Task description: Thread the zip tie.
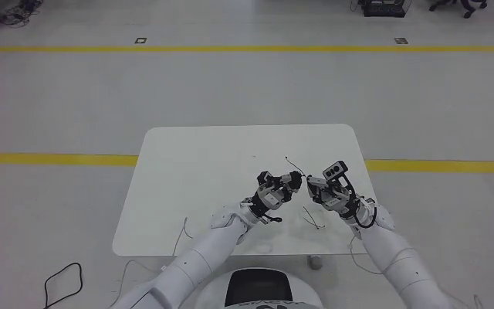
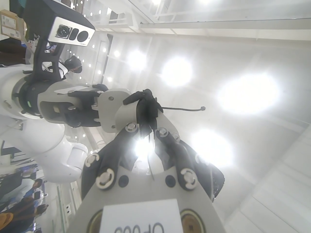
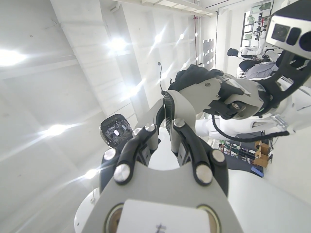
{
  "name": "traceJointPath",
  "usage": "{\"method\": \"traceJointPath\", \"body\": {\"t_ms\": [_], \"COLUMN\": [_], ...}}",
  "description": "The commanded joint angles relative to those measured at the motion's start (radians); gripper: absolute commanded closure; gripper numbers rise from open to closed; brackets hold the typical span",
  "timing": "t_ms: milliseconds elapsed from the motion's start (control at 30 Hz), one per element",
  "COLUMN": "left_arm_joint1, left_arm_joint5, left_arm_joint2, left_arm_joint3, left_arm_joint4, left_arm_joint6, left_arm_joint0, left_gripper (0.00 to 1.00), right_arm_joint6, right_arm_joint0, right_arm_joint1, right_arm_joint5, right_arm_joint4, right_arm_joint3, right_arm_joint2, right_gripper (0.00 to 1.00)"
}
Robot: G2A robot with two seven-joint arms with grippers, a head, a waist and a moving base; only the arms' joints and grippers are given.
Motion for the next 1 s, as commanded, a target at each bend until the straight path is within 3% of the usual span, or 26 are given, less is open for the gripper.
{"method": "traceJointPath", "body": {"t_ms": [0,967], "left_arm_joint1": [-0.001,-0.001], "left_arm_joint5": [0.0,0.001], "left_arm_joint2": [-0.001,-0.001], "left_arm_joint3": [0.001,0.001], "left_arm_joint4": [-0.001,-0.003], "left_arm_joint6": [-0.001,-0.003], "left_arm_joint0": [0.0,0.001], "left_gripper": [1.0,1.0], "right_arm_joint6": [0.0,0.0], "right_arm_joint0": [0.001,0.017], "right_arm_joint1": [0.0,-0.002], "right_arm_joint5": [-0.001,-0.01], "right_arm_joint4": [-0.002,-0.037], "right_arm_joint3": [0.002,0.06], "right_arm_joint2": [0.0,0.017], "right_gripper": [1.0,1.0]}}
